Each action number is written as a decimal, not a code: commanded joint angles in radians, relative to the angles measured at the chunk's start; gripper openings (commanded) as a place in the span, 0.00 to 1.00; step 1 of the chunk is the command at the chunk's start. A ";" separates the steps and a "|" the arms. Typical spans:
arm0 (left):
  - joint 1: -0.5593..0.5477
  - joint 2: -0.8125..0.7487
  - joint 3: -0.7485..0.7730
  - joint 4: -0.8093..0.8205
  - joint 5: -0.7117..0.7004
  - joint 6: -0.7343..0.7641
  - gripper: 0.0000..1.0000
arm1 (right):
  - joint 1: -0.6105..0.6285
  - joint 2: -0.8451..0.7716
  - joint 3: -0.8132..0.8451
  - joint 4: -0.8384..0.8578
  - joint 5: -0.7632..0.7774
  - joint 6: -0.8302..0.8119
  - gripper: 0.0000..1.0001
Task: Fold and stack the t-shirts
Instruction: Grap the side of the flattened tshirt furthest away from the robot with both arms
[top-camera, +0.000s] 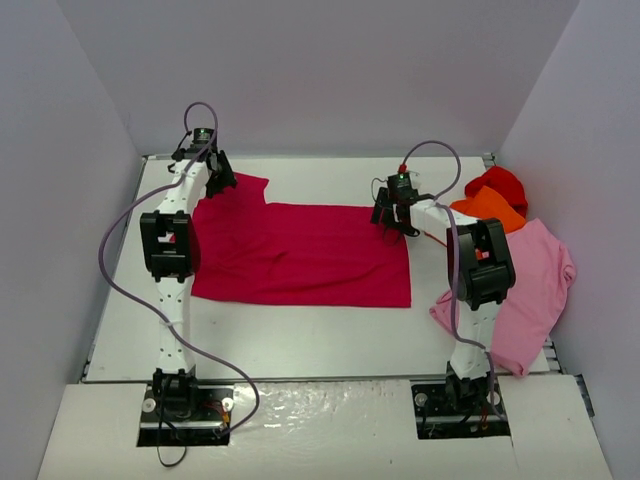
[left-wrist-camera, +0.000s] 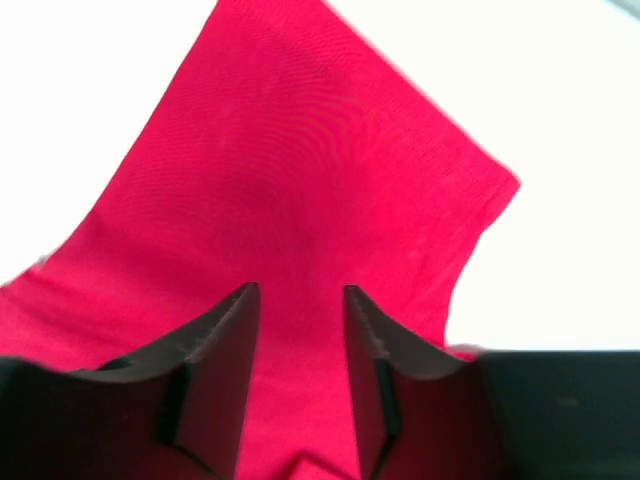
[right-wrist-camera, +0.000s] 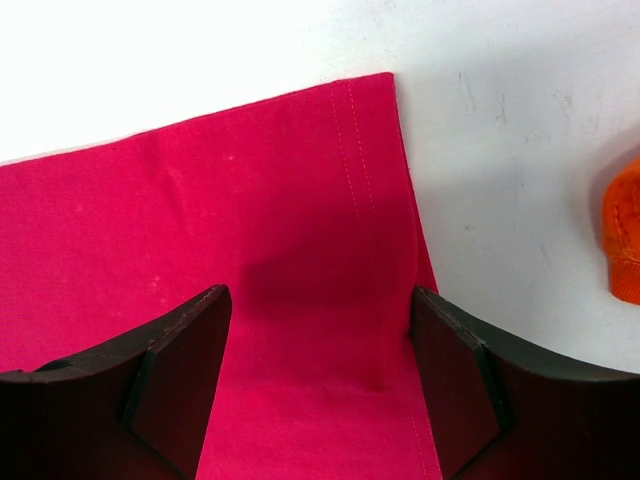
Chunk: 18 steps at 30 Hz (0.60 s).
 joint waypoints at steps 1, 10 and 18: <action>-0.010 -0.028 0.055 0.100 0.030 0.032 0.38 | -0.002 0.019 0.035 0.020 -0.007 -0.025 0.68; -0.016 0.124 0.174 0.143 0.104 0.020 0.43 | -0.010 0.023 0.013 0.021 -0.005 -0.040 0.68; -0.017 0.229 0.241 0.149 0.100 0.028 0.45 | -0.010 -0.048 -0.067 0.052 -0.020 -0.046 0.67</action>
